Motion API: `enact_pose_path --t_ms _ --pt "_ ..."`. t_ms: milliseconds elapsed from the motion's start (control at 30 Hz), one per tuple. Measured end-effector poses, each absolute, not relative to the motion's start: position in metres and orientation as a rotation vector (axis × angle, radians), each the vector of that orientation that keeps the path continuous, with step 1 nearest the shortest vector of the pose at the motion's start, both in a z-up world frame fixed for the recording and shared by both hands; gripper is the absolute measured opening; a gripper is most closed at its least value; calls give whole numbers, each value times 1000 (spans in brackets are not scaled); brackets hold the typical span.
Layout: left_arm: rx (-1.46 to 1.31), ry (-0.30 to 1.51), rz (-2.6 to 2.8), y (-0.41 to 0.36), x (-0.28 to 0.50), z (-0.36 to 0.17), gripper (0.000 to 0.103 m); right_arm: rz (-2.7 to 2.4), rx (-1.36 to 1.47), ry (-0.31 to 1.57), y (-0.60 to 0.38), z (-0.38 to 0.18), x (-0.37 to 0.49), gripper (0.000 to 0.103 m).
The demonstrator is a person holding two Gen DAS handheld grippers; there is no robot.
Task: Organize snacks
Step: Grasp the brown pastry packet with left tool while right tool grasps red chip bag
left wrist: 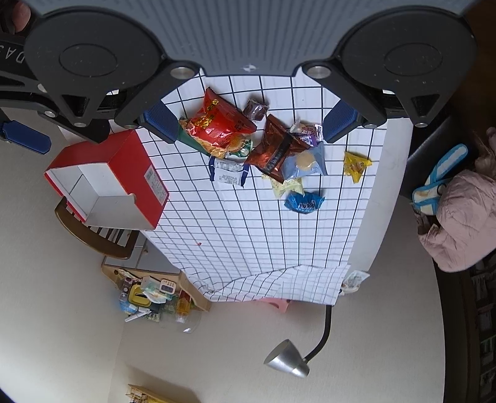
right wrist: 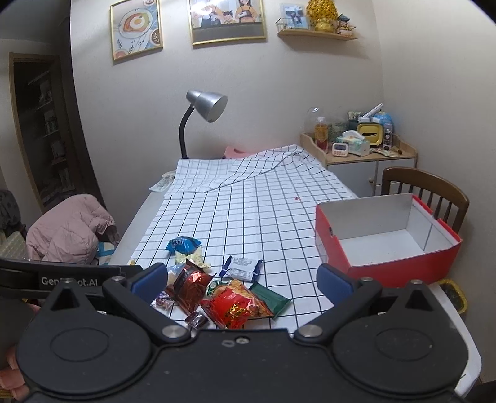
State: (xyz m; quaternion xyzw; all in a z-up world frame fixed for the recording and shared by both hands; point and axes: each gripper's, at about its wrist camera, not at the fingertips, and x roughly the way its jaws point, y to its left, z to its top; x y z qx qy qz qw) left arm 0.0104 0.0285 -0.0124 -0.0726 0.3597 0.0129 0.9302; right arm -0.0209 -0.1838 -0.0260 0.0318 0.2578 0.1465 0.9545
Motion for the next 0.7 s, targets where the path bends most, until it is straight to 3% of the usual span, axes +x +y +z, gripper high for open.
enact_pose_path --t_ms 700 --pt "-226 839 131 73 72 -91 99 465 -64 706 -163 -111 70 97"
